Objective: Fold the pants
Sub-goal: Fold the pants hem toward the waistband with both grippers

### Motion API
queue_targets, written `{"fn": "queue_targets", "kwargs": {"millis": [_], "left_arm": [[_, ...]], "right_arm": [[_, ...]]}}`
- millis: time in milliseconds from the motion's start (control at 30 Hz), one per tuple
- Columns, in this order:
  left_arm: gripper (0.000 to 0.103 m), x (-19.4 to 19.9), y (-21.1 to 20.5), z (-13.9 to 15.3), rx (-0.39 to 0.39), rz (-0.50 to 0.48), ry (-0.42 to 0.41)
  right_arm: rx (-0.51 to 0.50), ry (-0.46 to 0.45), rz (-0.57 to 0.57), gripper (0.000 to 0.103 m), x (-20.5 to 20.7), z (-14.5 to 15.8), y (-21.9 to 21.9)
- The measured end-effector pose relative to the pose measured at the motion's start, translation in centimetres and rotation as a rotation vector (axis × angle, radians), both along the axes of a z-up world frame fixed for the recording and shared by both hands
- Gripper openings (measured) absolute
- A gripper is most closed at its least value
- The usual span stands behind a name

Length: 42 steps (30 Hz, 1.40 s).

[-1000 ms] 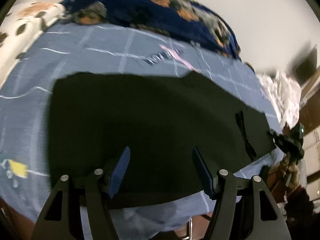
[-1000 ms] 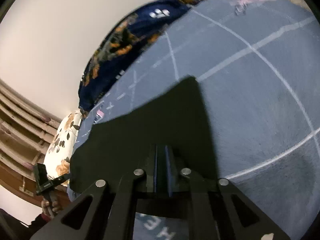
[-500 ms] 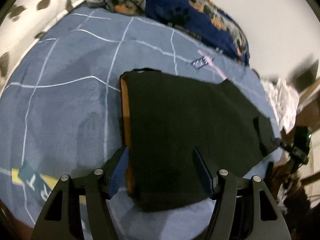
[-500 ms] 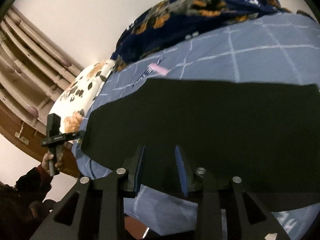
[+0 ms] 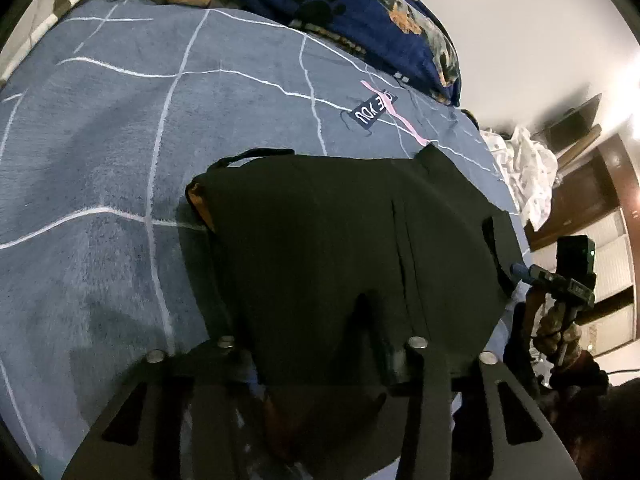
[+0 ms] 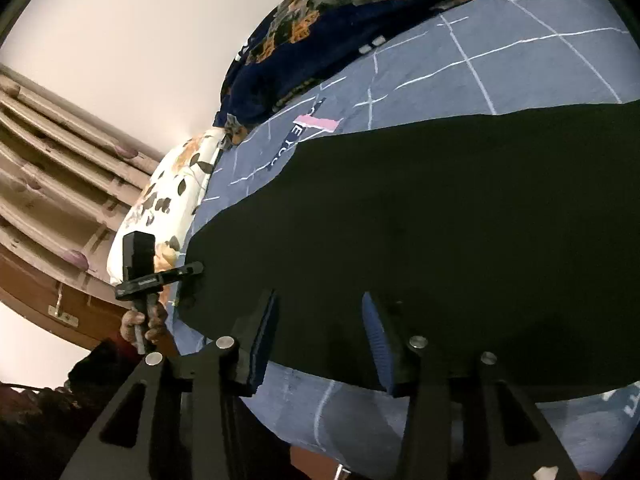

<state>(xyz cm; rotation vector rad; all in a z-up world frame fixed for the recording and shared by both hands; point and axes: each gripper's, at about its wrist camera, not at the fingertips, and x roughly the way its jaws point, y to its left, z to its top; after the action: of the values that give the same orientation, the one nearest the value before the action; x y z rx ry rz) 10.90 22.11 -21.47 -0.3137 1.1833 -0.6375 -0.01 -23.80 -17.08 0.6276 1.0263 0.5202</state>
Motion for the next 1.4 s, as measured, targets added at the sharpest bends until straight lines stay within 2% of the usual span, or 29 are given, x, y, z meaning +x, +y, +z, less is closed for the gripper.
{"fn": "queue_targets", "kwargs": {"millis": [67, 133, 167, 233, 367, 500, 567, 733, 800, 867, 967, 1067, 1167, 1233, 1333, 1400], "left_arm": [[0.036, 0.1, 0.3, -0.2, -0.022, 0.022, -0.003], [0.034, -0.4, -0.2, 0.1, 0.004, 0.049, -0.015], [0.03, -0.7, -0.6, 0.6, 0.021, 0.062, -0.027], [0.021, -1.7, -1.5, 2.6, 0.013, 0.079, -0.076], [0.019, -2.4, -4.1, 6.7, -0.059, 0.085, -0.1], [0.019, -2.8, -9.3, 10.5, -0.123, 0.015, -0.115], [0.019, -2.8, -12.5, 11.7, -0.126, -0.031, -0.133], [0.019, -1.7, -18.8, 10.8, -0.16, -0.084, -0.089], [0.022, -1.1, -20.1, 9.9, -0.207, -0.071, -0.039], [0.026, -0.8, -20.9, 9.8, -0.223, -0.057, -0.047], [0.033, -0.3, -22.3, 9.5, -0.22, -0.097, -0.029], [0.033, -0.4, -23.4, 9.6, -0.23, -0.142, -0.023], [0.034, -1.1, -23.8, 10.8, -0.188, -0.156, -0.088], [0.04, -1.5, -23.3, 11.3, -0.184, -0.145, -0.116], [0.051, -2.2, -21.4, 11.6, -0.138, -0.089, -0.161], [0.051, -2.7, -19.9, 11.2, -0.153, -0.052, -0.153]], "right_arm": [[0.005, 0.002, 0.002, 0.044, 0.2, 0.0, 0.4], [0.015, 0.008, 0.005, 0.046, 0.5, 0.0, 0.9], [0.02, 0.008, 0.009, 0.046, 0.8, 0.0, 1.1], [0.029, 0.006, 0.021, 0.047, 1.3, 0.1, 1.8], [0.103, 0.008, 0.05, 0.05, 2.2, 0.1, 2.9], [0.217, 0.001, 0.067, 0.051, 3.0, 0.5, 3.7], [0.269, -0.009, 0.077, 0.053, 3.1, 0.9, 3.9], [0.371, -0.015, 0.117, 0.058, 2.6, 1.1, 4.2], [0.395, -0.022, 0.139, 0.061, 2.3, 1.1, 4.3], [0.419, -0.03, 0.16, 0.065, 2.1, 1.1, 4.3], [0.467, -0.011, 0.152, 0.078, 2.1, 0.3, 3.7], [0.495, 0.01, 0.137, 0.08, 2.3, -0.4, 3.3], [0.491, 0.034, 0.128, 0.084, 2.6, -0.9, 3.2], [0.472, 0.074, 0.115, 0.085, 2.8, -1.7, 3.3], [0.464, 0.082, 0.104, 0.085, 2.8, -1.8, 3.3], [0.43, 0.088, 0.102, 0.084, 3.0, -1.6, 3.5]]}}
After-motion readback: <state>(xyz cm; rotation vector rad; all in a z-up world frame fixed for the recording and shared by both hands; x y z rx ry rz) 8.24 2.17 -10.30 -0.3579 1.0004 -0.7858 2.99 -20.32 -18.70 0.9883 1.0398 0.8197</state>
